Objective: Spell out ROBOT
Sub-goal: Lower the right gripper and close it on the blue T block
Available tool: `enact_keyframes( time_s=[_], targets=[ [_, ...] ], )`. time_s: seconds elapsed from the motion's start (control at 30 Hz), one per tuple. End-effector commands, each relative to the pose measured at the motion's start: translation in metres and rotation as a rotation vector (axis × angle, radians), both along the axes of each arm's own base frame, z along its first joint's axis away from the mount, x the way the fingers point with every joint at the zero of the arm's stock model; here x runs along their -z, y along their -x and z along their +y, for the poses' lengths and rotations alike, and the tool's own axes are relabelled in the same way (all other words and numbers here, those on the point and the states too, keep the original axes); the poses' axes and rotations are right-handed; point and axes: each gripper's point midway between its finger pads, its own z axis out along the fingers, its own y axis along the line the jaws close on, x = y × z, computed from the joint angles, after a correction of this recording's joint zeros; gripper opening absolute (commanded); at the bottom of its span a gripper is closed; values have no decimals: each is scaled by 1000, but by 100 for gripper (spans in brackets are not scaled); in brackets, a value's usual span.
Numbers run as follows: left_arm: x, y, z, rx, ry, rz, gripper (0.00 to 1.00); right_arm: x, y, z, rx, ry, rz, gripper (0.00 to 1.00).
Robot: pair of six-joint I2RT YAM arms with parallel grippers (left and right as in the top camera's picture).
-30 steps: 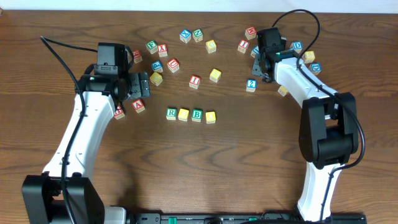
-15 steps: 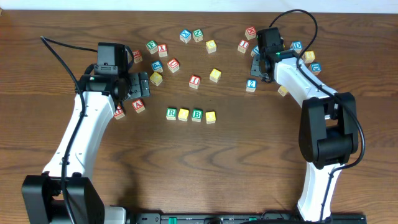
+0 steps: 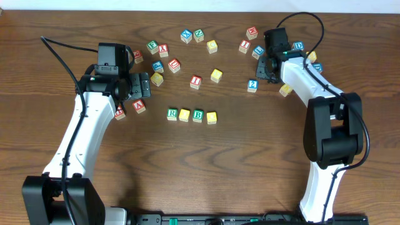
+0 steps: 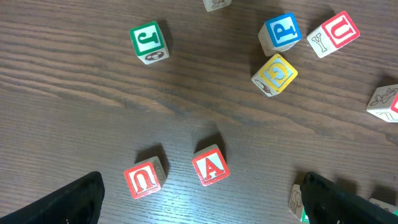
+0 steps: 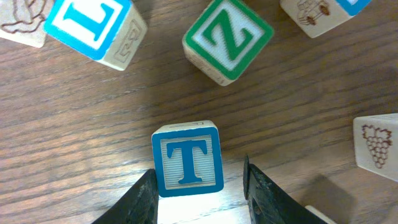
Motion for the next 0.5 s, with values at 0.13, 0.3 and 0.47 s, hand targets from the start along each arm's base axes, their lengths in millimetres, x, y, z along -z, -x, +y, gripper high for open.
enact_keyframes(
  time_s=[0.13,0.3,0.47],
  targets=[
    [3,3,1,11,-1,13,99,19,6,2,-18,-4,46,38],
    [3,3,1,11,-1,13,99,20,6,2,-29,1,49,34],
    [3,3,1,11,-1,13,99,20,6,2,-35,3,47,36]
  ],
)
